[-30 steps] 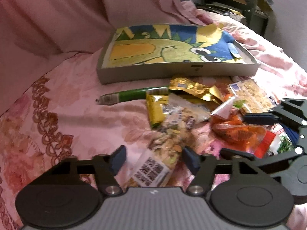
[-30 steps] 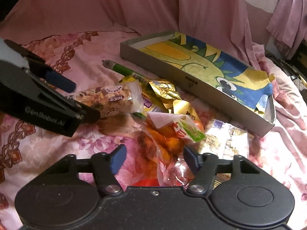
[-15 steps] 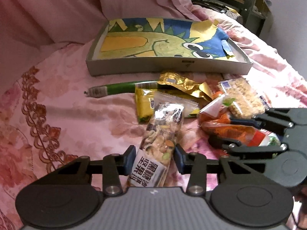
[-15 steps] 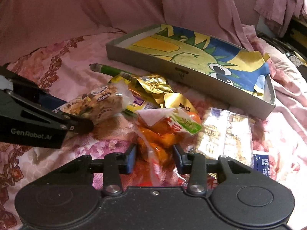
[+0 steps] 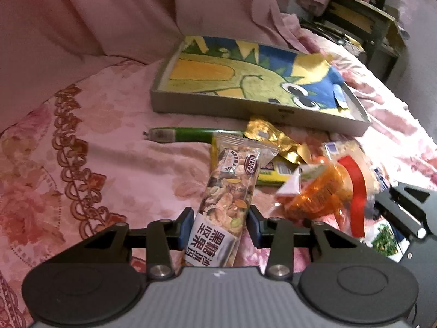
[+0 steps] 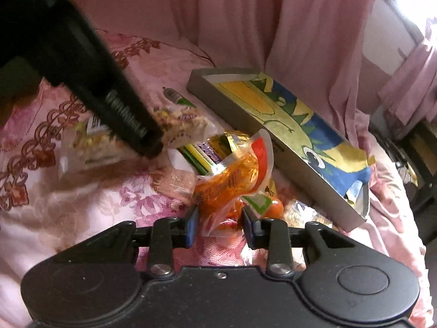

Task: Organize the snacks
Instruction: 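Close the left tool on the nut bar while the right tool grasps the orange candy bag, then carry the nut bar into the tray with the left tool while the right tool carries the candy bag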

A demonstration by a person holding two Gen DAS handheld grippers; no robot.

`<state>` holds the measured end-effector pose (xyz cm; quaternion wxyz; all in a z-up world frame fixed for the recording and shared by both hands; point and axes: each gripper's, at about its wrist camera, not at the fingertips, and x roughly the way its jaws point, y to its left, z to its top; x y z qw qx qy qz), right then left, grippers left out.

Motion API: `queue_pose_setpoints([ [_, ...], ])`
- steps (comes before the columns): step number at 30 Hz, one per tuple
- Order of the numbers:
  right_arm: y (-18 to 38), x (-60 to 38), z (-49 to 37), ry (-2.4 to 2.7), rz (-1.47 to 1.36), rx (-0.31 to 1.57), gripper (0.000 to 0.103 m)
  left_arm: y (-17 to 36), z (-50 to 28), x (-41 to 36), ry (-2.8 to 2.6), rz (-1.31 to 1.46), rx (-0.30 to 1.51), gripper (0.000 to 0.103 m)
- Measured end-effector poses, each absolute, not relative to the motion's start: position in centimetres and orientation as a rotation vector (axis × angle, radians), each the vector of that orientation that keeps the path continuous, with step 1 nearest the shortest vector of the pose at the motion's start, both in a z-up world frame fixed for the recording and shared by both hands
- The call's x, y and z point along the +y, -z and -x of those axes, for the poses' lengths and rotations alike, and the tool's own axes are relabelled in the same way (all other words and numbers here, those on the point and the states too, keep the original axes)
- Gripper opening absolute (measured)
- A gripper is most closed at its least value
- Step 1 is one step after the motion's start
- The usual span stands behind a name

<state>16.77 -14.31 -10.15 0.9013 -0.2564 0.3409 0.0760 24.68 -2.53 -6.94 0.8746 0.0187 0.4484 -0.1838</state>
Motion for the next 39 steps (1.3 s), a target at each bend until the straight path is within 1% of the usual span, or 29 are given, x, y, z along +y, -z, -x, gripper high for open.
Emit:
queue_pose_setpoints([
  [6,10.3,-14.1,-16.6,-0.144,0.572,0.668,0.034,6.7,-24.9,-2.1,0.371,-0.004,0.911,0.045],
  [10,10.2,-13.3,-15.7,-0.132,0.663,0.608,0.032,6.2,-24.8,-1.9,0.37,0.015,0.871,0.045],
  [16,10.6,-12.6,-14.9,-0.135,0.74,0.58,0.031,6.1,-24.8,-1.8,0.367,0.024,0.867,0.045],
  [22,10.5,-12.0,-14.0,-0.1,0.854,0.492,0.031,5.7,-24.8,-1.5,0.347,0.041,0.84,0.045],
  [26,9.2,-12.7,-14.3,-0.057,0.836,0.448,0.031,4.6,-24.8,-1.3,0.289,0.047,0.751,0.045],
  [29,8.0,-13.4,-15.0,-0.013,0.823,0.399,0.031,3.6,-26.0,-1.2,0.27,0.117,0.706,0.045],
  [35,6.3,-15.6,-18.8,0.073,0.727,0.364,0.032,1.6,-31.5,-1.6,0.27,0.309,0.623,0.045],
  [39,6.2,-17.8,-22.2,0.119,0.635,0.391,0.032,2.2,-35.7,-1.9,0.298,0.471,0.617,0.045],
])
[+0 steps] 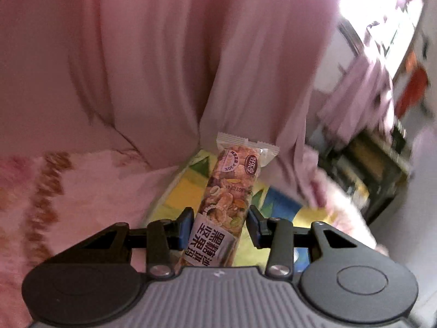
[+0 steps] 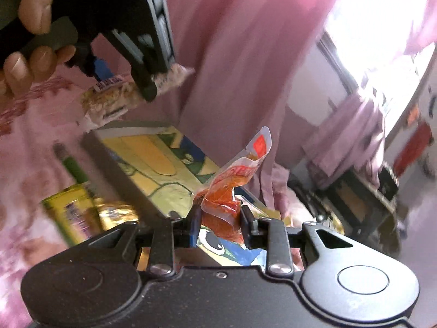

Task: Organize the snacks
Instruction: 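Carry the nut bar into the tray with the left tool while the right tool carries the candy bag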

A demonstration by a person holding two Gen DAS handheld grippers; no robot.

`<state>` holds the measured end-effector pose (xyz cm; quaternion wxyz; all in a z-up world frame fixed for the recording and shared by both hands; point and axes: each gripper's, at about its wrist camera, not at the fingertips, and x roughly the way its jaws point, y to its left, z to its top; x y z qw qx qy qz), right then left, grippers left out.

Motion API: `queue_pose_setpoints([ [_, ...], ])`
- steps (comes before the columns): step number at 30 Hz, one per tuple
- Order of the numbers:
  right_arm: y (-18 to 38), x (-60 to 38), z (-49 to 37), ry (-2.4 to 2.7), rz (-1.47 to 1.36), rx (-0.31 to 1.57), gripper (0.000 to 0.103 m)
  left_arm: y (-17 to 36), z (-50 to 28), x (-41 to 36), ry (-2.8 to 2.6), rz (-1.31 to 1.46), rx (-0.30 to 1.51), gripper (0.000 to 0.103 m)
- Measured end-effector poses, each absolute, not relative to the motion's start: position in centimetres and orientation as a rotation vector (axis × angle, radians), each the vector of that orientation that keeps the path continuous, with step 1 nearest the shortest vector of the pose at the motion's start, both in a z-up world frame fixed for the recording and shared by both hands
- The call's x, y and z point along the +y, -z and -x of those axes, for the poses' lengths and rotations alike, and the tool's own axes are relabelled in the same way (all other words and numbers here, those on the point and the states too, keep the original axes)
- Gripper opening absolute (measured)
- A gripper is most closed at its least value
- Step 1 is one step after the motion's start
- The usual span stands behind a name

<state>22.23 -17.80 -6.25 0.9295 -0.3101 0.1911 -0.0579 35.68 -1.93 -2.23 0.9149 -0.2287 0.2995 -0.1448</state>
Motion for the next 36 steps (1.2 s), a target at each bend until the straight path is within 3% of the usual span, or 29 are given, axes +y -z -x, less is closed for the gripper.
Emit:
queue_pose_setpoints([
  [9,8.4,-18.9,-27.2,0.141,0.585,0.432,0.032,6.9,-40.4,-4.1,0.344,0.522,0.651,0.045],
  [13,9.3,-18.7,-28.2,0.138,0.58,0.459,0.032,8.2,-40.9,-4.8,0.348,0.489,0.666,0.04],
  [30,10.1,-19.6,-29.5,0.14,0.511,0.546,0.034,9.2,-40.6,-6.7,0.366,0.371,0.7,0.04],
  [33,9.7,-19.9,-29.4,0.144,0.5,0.537,0.04,9.2,-40.5,-7.1,0.359,0.349,0.716,0.045],
  [35,9.2,-20.0,-29.4,0.144,0.479,0.538,0.054,9.2,-40.2,-7.1,0.346,0.348,0.732,0.053],
  [36,8.9,-20.1,-29.2,0.146,0.465,0.533,0.056,9.1,-40.0,-7.1,0.334,0.346,0.741,0.055],
])
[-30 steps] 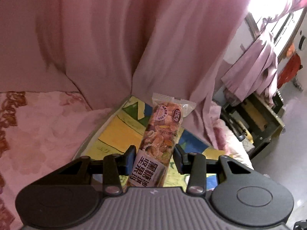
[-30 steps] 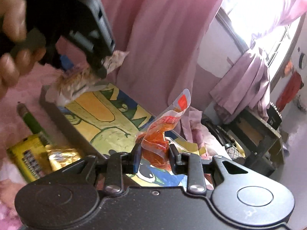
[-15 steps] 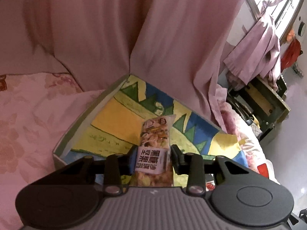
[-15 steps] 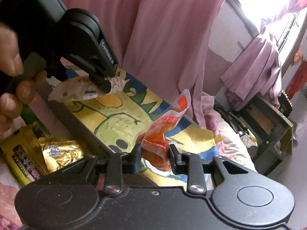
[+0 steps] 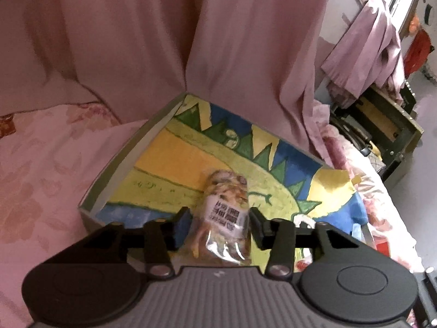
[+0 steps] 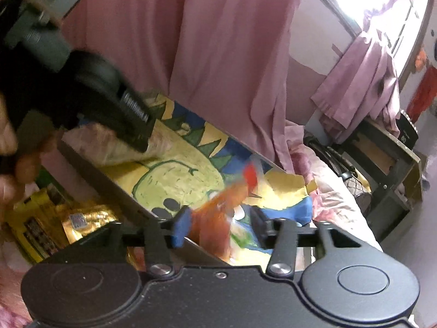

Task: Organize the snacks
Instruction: 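Carry the nut bar into the tray with the left tool while the right tool carries the candy bag, then open both tools over the tray and pull them back from it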

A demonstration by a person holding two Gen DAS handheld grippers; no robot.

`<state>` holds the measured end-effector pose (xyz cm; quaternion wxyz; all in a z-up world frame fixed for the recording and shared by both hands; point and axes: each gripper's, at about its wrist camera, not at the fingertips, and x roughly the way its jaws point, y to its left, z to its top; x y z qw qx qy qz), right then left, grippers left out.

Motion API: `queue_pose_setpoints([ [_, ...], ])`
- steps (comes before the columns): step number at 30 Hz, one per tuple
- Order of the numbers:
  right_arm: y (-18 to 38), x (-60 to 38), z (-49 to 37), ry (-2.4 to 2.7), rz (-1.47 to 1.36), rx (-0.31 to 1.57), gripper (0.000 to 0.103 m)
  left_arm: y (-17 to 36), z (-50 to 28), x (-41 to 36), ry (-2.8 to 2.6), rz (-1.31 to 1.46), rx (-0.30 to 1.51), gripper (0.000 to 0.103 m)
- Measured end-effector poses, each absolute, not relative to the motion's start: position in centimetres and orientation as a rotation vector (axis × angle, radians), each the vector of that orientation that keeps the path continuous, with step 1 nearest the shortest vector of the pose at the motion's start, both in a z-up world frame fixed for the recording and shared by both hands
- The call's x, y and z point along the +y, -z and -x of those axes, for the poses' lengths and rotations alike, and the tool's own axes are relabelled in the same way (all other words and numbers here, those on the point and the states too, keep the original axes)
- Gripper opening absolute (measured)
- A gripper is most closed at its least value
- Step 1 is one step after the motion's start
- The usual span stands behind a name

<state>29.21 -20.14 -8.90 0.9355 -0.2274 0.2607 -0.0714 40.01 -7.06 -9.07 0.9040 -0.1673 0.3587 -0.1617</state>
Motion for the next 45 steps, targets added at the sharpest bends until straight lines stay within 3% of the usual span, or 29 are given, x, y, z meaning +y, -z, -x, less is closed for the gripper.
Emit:
queue_pose_setpoints([
  [3,7.9,-20.5,-28.4,0.154,0.43,0.514,0.065,8.4,-39.2,-6.7,0.304,0.341,0.745,0.065],
  [5,7.0,-20.8,-27.7,0.159,0.406,0.491,0.074,7.6,-38.4,-6.5,0.287,0.332,0.728,0.077],
  [13,2.3,-22.0,-22.8,0.181,0.299,0.348,0.099,2.8,-33.1,-5.5,0.246,0.247,0.593,0.099],
  [29,-3.2,-23.6,-9.5,0.199,0.167,0.239,0.102,-1.8,-19.6,-4.2,0.195,0.137,0.465,0.103],
  [45,-2.1,-25.4,-3.0,0.233,0.01,0.462,0.102,0.3,-11.9,-4.9,0.254,0.049,0.592,0.103],
])
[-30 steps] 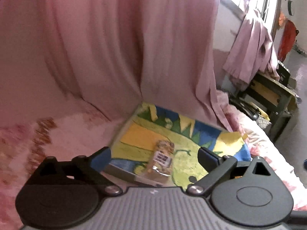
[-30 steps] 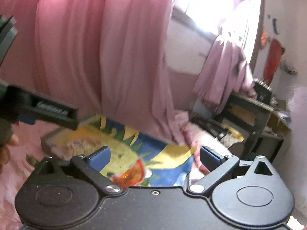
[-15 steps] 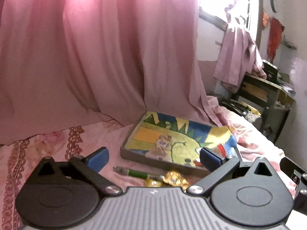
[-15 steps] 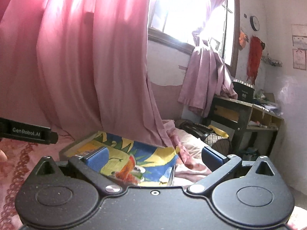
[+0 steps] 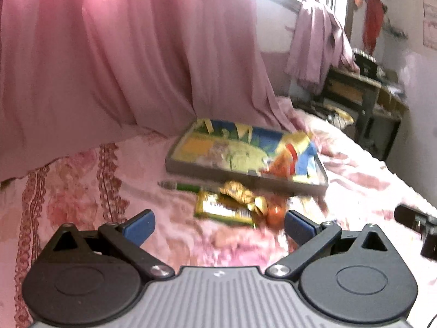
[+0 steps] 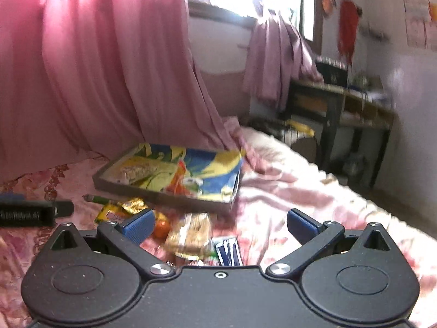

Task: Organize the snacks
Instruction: 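Open both tools over the tray and pull them back from it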

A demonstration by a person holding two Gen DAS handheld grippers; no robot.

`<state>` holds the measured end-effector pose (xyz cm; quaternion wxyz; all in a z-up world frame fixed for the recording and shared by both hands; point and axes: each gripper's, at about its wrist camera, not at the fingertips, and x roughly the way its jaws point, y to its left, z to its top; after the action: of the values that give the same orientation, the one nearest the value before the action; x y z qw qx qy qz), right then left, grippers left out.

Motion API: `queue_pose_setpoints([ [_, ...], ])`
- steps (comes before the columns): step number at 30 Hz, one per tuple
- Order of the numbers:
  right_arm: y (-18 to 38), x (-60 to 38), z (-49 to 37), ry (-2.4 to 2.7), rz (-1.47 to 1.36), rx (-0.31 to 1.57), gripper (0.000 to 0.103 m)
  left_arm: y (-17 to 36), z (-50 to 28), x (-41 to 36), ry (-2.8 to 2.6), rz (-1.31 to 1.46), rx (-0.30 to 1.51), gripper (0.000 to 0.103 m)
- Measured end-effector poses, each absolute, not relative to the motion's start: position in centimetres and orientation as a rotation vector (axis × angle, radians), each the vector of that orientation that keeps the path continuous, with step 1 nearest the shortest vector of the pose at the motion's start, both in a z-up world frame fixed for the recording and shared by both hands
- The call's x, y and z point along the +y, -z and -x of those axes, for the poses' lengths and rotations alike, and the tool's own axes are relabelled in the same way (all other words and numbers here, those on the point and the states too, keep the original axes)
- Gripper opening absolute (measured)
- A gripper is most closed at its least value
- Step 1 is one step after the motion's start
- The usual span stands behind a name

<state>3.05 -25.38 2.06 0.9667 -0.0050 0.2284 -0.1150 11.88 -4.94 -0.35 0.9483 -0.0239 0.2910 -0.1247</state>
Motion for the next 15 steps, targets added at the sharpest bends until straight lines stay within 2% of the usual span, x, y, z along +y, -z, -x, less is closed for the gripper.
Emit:
queue_pose_setpoints([
  [15,-0.1,-26.9,-4.1,0.265,-0.1,0.666,0.102,3.3,-10.1,-7.3,0.315,-0.071,0.737,0.103],
])
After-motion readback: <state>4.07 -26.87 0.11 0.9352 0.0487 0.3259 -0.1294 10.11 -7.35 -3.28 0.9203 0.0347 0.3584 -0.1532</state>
